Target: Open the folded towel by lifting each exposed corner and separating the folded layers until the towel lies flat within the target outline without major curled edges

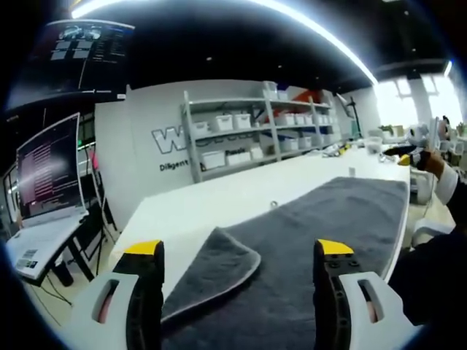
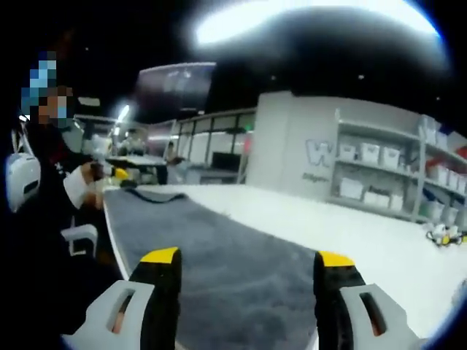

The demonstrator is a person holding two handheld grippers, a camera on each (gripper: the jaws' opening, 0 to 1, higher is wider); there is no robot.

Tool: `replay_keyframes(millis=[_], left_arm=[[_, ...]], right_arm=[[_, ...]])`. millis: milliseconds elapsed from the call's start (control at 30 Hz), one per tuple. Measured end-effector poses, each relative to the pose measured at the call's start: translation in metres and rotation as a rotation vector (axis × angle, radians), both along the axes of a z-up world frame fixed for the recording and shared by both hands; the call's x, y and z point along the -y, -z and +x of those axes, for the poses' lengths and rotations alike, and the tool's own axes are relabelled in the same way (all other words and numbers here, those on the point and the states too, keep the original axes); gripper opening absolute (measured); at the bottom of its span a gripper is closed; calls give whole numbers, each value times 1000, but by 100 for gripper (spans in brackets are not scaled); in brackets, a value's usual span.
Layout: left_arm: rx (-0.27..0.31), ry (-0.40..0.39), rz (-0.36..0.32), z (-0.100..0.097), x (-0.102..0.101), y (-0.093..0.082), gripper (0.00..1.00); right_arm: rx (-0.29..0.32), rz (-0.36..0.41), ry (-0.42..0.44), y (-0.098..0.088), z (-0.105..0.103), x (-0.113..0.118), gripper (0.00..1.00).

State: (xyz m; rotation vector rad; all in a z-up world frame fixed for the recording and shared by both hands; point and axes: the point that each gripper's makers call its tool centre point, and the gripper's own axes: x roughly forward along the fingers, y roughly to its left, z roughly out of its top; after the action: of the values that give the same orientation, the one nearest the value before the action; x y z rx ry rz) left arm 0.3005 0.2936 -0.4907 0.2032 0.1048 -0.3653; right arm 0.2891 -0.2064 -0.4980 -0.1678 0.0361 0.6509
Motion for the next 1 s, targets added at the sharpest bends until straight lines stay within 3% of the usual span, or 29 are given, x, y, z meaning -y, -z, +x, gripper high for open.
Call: replay_keyframes(millis=[200,467,733,1000], left_arm=[[-7,6,-5,0,1,2,84],[-17,13,0,5,3,7,83],[-17,31,13,12,7,13,75],[-36,49,27,19,13,20,73]], right_arm=[[27,16,24,-9,5,-3,99],[49,-7,13,-14,11,-15,99],[39,-37,-10,-10,13,-28,99],[58,-17,-14,-25,16,-31,99]])
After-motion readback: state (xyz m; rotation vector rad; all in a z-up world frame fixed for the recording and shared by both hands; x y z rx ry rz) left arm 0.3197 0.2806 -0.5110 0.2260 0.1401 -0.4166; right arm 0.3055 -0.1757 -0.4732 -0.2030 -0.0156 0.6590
